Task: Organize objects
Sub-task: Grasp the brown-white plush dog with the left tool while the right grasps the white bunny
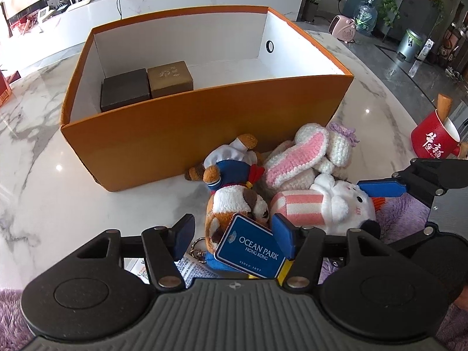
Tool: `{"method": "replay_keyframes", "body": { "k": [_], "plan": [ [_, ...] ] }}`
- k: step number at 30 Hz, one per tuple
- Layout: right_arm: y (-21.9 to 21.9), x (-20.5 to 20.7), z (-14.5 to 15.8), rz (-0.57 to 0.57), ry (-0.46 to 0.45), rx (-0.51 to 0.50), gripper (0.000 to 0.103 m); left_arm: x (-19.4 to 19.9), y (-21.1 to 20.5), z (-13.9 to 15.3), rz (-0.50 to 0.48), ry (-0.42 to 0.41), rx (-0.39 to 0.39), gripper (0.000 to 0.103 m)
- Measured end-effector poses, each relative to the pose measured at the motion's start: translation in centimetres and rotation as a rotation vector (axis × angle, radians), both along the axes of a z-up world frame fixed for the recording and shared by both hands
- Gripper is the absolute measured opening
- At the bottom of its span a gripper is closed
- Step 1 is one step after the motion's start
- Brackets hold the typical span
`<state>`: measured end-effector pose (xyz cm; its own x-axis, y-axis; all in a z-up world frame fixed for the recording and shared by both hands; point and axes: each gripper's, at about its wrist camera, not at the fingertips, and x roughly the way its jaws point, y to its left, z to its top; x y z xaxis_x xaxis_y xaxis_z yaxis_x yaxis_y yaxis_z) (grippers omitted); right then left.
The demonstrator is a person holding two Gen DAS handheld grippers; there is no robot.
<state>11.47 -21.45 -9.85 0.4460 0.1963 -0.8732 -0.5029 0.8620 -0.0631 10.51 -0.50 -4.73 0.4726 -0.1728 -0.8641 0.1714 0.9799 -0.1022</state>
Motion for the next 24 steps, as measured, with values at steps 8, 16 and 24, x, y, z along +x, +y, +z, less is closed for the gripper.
{"method": "replay_keyframes", "body": {
  "k": [8, 16, 24],
  "plan": [
    [0.3, 0.2, -0.5, 0.007, 0.011, -0.018, 0.083, 1.5, 0.1, -1.9, 0.012, 0.059, -0.027, 0.068],
    [1.0, 0.3, -1.2, 0.013, 0.010, -0.072, 0.085, 2.0, 0.4, -2.7, 0.029, 0.081, -0.072, 0.062],
    [-0.1, 0.0, -0.2, -0.028, 0.017, -0.008, 0.077, 0.9, 0.9, -1.5, 0.040, 0.061, -0.100, 0.056]
  ]
}}
